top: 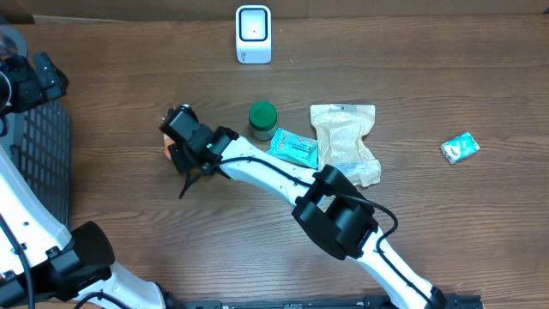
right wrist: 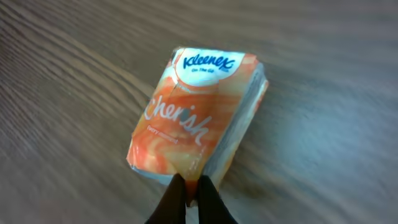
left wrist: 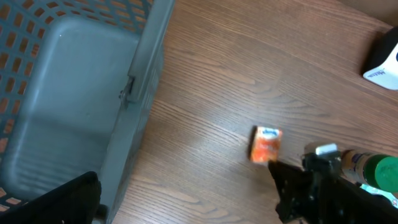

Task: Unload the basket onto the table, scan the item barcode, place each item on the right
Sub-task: 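Reach the right gripper to the orange tissue pack and grasp it, then lift the orange tissue pack and adjust the grip near the jar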

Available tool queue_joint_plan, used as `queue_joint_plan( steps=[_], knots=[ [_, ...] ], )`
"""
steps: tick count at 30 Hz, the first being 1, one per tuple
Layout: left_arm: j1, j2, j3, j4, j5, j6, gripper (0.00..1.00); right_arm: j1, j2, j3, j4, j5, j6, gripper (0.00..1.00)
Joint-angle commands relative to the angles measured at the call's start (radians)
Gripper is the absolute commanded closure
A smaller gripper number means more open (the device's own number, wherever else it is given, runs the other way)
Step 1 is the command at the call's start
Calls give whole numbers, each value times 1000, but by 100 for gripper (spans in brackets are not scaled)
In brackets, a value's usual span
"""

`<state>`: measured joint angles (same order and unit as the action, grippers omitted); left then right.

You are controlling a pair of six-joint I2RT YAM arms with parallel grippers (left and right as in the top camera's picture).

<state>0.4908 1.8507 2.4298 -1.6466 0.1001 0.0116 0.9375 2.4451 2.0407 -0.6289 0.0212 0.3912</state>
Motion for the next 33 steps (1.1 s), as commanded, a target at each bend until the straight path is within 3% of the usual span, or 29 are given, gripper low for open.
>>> queue_joint_plan(
  steps=[1,9,25,28,30,33],
  knots=[
    [-7,-16,12,1,0,19,1,-18,-130,54,-86,-45,-4,96],
    [-7,-16,12,1,0,19,0,-128,-158,53,-467,-233,-5,96],
    [-7,-16,12,1,0,19,1,-171,-142,39,-587,-274,-56,95],
    [-7,-16,12,1,0,19,0,-182,-142,39,-617,-302,-56,68],
    [-7,-16,12,1,0,19,0,-196,-143,39,-634,-342,-56,56],
    [-7,-16,11,1,0,19,0,-219,-143,39,-646,-364,-48,48]
  ],
)
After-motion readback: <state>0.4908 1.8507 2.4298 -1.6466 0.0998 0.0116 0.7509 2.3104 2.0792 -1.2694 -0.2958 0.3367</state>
